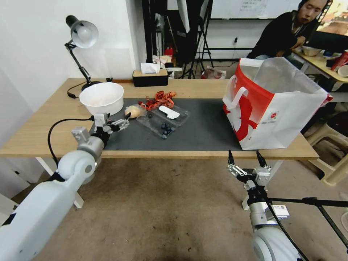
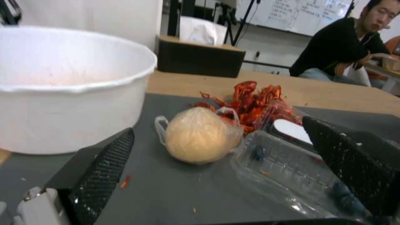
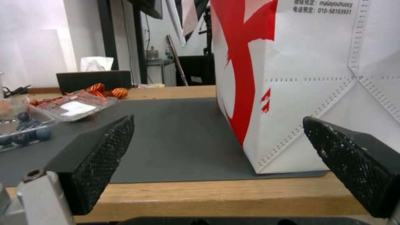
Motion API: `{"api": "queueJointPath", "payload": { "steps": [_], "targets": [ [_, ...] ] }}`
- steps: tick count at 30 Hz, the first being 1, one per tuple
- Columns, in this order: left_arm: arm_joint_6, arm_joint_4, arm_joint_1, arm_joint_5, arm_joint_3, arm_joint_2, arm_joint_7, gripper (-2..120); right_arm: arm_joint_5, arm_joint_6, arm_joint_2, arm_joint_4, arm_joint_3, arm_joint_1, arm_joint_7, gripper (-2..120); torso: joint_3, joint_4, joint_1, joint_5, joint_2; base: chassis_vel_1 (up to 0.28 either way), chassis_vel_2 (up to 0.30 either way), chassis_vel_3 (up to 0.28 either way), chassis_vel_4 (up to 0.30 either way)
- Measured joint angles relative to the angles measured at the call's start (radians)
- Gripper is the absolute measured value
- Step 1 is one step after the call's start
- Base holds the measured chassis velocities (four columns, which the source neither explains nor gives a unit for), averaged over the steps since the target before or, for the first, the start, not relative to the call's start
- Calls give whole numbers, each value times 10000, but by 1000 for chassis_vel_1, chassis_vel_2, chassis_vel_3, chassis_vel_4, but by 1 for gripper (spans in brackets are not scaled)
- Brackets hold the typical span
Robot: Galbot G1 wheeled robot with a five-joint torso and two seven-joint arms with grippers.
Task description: Pick up the trash from the table and place it into the takeout bag.
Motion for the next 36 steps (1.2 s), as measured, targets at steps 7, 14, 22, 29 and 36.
{"api": "queueJointPath", "payload": {
  "steps": [7, 14, 22, 29, 36],
  "targets": [
    [529, 830, -1153, -952, 866, -72, -472, 100, -40, -6, 55, -7, 17, 0, 15, 100, -1, 0, 0, -1, 0, 0, 0, 0, 0],
    [674, 1583, -1949, -1317, 1519, -270, -580, 100, -41, -6, 46, -11, 83, -16, 38, 100, -1, 0, -1, 0, 0, 0, 0, 0, 0],
    [657, 2133, -2580, -1510, 2094, -403, -621, 99, -40, -19, 50, -12, 86, 12, 48, 100, 0, 0, -1, -1, -1, 0, 0, 0, 0],
    [611, 2920, -3294, -1455, 2672, -593, -641, 97, -39, -23, 52, -11, 134, -7, 64, 100, 0, 1, -1, 0, 0, 0, 0, 0, 0],
    [620, 3400, -3648, -1423, 2996, -693, -593, 86, -32, -11, 55, -11, 171, -26, 74, 100, 0, 0, -1, 0, 0, 0, 0, 0, 0]
  ]
}}
